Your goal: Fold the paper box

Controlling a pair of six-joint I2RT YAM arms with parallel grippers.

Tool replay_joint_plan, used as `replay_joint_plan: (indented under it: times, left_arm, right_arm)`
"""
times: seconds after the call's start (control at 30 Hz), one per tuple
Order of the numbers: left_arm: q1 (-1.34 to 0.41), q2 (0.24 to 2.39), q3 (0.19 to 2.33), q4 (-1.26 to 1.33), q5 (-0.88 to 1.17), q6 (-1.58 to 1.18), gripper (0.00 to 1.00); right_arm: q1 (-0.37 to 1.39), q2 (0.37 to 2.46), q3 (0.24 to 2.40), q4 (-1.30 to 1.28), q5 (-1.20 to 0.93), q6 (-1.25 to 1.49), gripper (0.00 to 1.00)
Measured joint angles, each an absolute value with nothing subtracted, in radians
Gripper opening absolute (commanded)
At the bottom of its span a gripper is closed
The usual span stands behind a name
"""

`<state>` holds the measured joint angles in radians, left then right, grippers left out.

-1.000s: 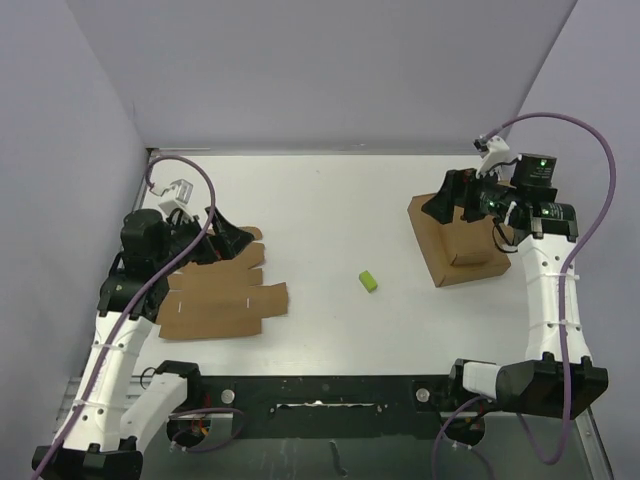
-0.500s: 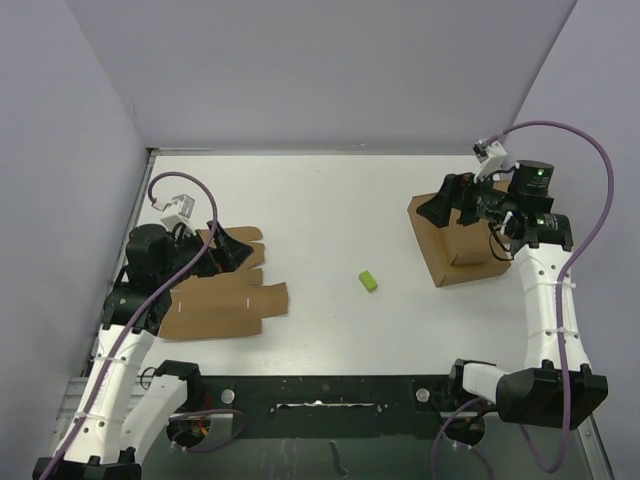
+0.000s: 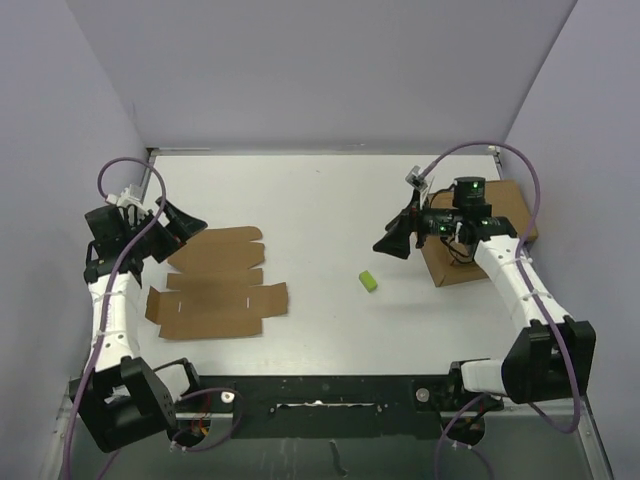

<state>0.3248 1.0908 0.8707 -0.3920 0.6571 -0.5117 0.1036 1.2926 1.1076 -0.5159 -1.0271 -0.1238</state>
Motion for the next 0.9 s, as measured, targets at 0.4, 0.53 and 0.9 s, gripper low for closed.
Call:
replay_joint_plan:
  times: [0.4, 0.53, 0.9]
  left_arm:
    - [0.382, 1.327, 0.94, -0.369, 0.436, -0.356, 0.8]
    - [0.428, 1.387, 0.94, -0.361, 0.406, -0.326, 0.68]
    - [0.484, 1.686, 1.052, -0.355, 0.409, -0.245, 0.66]
  right_arm:
    - [0.175, 1.399, 1.008, -0.437, -1.148, -0.186, 0.99]
    - [0.203, 1.406, 1.018, -0.459, -1.145, -0.22, 0.99]
    - [0.237, 1.437, 1.029, -0.495, -1.14, -0.253, 1.0]
